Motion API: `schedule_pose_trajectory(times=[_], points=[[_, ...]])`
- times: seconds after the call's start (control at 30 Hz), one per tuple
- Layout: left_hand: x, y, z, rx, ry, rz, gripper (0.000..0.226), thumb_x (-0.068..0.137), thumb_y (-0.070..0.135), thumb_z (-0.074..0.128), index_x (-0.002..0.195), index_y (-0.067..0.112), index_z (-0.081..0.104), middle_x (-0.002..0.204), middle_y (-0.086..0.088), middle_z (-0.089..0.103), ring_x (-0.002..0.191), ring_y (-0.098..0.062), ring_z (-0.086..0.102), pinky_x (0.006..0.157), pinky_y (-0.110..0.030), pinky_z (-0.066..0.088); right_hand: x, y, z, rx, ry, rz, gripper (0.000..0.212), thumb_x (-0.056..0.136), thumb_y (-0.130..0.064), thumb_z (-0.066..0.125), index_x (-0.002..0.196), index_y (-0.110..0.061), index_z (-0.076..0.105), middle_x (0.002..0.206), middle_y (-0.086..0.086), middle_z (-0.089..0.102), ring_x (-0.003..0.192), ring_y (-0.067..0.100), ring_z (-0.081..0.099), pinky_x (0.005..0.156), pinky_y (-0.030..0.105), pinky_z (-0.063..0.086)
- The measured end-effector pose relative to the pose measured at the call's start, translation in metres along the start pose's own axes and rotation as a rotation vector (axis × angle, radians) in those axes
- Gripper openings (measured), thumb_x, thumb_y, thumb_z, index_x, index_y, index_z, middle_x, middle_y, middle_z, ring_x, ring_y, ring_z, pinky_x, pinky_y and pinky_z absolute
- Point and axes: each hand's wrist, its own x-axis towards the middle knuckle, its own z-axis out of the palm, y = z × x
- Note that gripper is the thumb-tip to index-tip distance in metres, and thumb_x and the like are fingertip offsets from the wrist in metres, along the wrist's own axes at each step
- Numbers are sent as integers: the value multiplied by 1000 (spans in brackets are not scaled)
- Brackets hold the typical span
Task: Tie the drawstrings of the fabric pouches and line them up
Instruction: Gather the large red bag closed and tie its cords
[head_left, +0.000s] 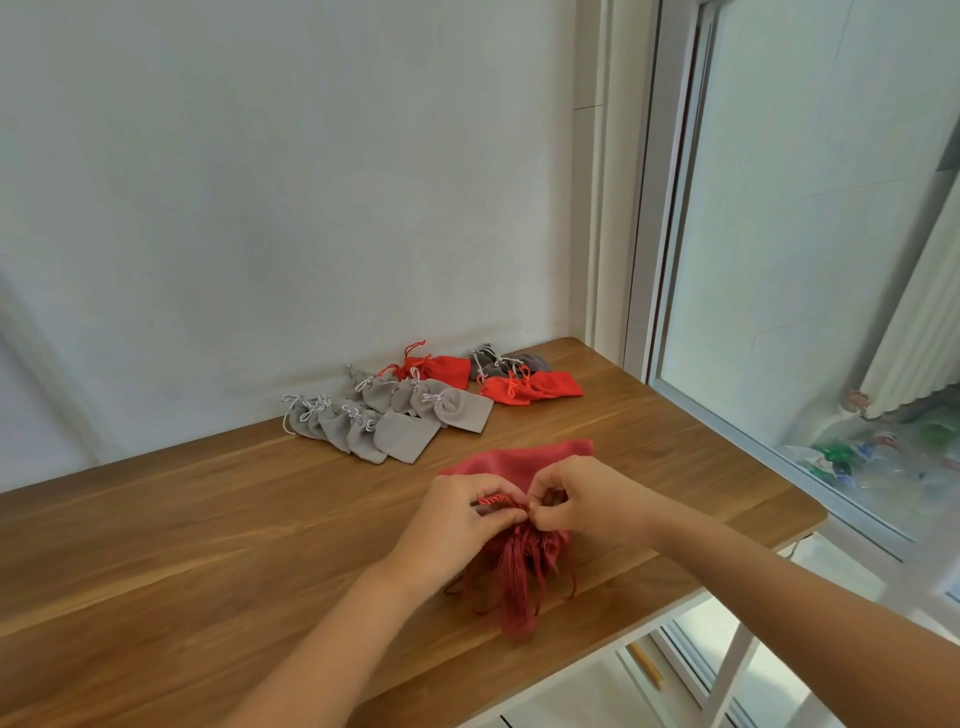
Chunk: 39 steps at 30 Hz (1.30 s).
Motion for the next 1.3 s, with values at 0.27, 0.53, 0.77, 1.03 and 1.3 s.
schedule_pose_trajectory(times=[0.27,0.53,0.77,1.03,1.3], points=[[6,3,-1,407,-33,155,9,90,17,62,98,16,65,77,15,57,65,1,53,61,-11,43,2,5,6,133,16,-27,10,88,-13,65,78,-15,66,66,-10,59,58,-1,50,59,14,39],[0,-9,-11,323,40,344,6,94,26,60,98,24,62,94,20,59,92,1,56,78,-11,41,2,7,-2,405,-21,-7,9,87,-13,70,94,-15,65,69,5,65,65,15,58,64,29,46],[-2,-9,-10,149,192,366,15,84,36,67,92,24,68,88,19,65,85,-3,63,74,-19,50,2,10,-1,524,38,-103,25,82,2,68,107,2,71,99,13,74,88,14,70,82,24,55],[1,0,-6,33,195,375,15,80,26,71,93,18,75,89,18,71,86,1,68,78,-18,54,-2,10,-4,565,50,-83,6,86,-3,67,90,-2,71,78,5,71,70,11,65,63,20,51],[-13,-25,-3,382,38,221,15,89,34,65,92,20,70,93,13,72,88,0,64,80,-26,52,-3,14,8,65,74,-10,17,81,-5,67,71,-18,62,64,-12,57,54,-4,48,57,11,39]])
